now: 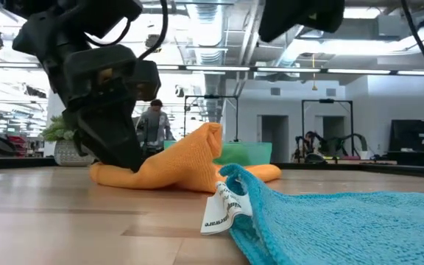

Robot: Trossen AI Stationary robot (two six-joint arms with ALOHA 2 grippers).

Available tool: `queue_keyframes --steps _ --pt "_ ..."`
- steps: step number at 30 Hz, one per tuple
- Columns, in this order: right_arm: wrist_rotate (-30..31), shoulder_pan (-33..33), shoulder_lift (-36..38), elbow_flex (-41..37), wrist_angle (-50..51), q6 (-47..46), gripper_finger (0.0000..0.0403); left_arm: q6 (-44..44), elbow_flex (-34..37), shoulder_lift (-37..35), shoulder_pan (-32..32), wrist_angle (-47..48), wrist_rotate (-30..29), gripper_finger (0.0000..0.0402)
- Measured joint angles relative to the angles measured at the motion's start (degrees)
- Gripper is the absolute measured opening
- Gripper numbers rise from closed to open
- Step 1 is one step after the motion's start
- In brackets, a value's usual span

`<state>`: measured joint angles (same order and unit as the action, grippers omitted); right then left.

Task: Roll microfiber towels into tight, uniform cylinder then place into a basket
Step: Roll the orange towel

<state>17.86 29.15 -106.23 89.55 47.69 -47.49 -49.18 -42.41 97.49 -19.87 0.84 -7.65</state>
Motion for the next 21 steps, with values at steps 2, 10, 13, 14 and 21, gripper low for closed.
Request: queue_keyframes --steps 2,10,13,14,21 --pt "-1.0 0.1 -1.3 0.2 -1.1 0.0 0.0057 -1.1 0.0 0.0 0.7 0.0 1.4 0.0157" --pt "-3.1 0.0 -5.4 0.0 -6.5 9.6 0.0123 -1.1 0.0 0.0 1.8 -0.6 3.1 0.0157" --pt "-3.6 -0.3 -7.0 -0.1 -8.4 13.4 0.0166 -1.1 0.0 0.0 1.8 -1.1 3.5 0.0157" --pt "-3.4 -0.4 -7.2 -0.2 -9.7 14.7 0.0180 -1.1 0.0 0.0 1.8 -1.1 3.8 0.0157" --pt "-2.8 -0.9 -9.2 0.2 -18.3 25.5 0.0242 -1.1 0.0 0.1 1.8 -1.5 4.2 0.0157"
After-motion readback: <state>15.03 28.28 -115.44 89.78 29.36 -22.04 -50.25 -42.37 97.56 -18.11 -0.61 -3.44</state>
